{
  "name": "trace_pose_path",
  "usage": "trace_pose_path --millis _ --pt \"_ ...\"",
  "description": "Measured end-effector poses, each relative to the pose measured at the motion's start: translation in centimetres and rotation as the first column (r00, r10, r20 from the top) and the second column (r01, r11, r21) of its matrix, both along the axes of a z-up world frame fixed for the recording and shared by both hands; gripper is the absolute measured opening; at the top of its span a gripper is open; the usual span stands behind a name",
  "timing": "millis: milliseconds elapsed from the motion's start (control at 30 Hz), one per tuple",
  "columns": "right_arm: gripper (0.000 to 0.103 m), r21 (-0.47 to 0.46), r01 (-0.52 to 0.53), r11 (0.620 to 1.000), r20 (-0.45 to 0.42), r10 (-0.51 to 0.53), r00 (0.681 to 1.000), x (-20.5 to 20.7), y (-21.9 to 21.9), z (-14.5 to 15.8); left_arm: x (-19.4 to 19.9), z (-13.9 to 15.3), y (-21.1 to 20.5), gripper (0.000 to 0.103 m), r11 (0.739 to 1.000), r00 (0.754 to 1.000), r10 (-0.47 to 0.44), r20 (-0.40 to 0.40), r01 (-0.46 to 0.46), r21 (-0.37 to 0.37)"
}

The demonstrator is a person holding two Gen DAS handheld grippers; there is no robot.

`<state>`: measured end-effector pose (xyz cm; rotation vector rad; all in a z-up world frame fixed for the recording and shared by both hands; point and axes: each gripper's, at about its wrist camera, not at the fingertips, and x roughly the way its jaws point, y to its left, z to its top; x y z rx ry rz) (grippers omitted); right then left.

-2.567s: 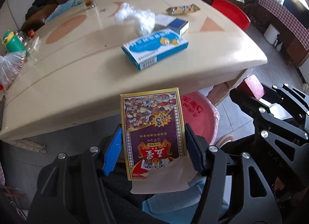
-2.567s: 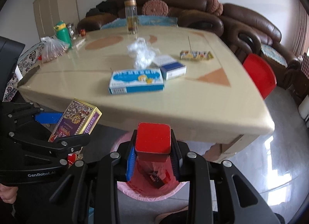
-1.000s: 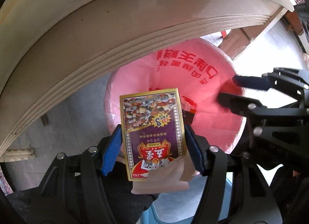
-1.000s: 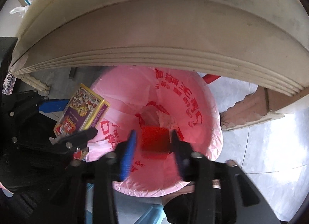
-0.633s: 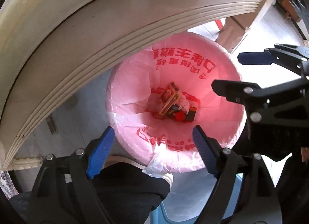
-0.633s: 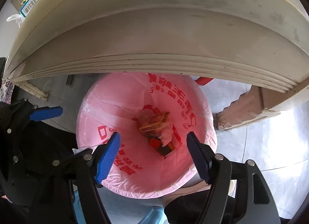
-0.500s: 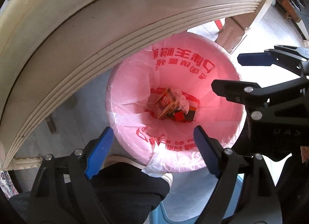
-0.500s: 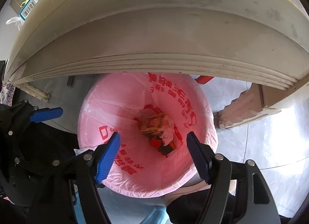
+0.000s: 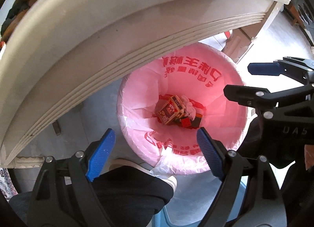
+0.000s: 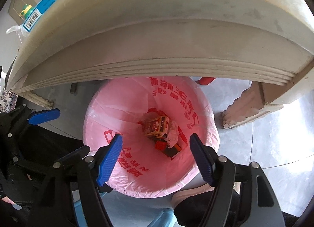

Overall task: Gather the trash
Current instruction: 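Raise both tools back over the table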

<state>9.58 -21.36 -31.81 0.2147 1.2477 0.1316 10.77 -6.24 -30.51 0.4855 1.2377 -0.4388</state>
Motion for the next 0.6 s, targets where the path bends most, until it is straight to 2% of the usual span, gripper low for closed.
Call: trace_pose_path --millis 167,300,400,600 --pt "0.069 -0.011 0.011 1.0 0.034 -0.011 0.999 -0.9 0.0 1.3 -0.9 1.0 -0.2 0.083 0.999 0.998 -0.031 0.052 0.03 0.033" --pt "0.069 -0.008 0.032 0.999 0.068 -0.031 0.997 -1.8 -0.3 3.2 -1.6 3.8 0.2 0.083 0.999 0.996 -0.033 0.084 0.033 -0.003" --pt "0.069 0.001 0.048 0.999 0.124 -0.047 0.991 -2.7 -0.3 6.1 -2.1 7.2 1.2 0.083 0.998 0.995 -0.009 0.101 0.016 -0.066" --pt "0.072 -0.018 0.01 1.0 0.273 -0.004 0.962 -4.6 0.2 14.1 -2.2 13.8 3.5 0.083 0.995 0.989 0.019 0.149 -0.004 -0.1"
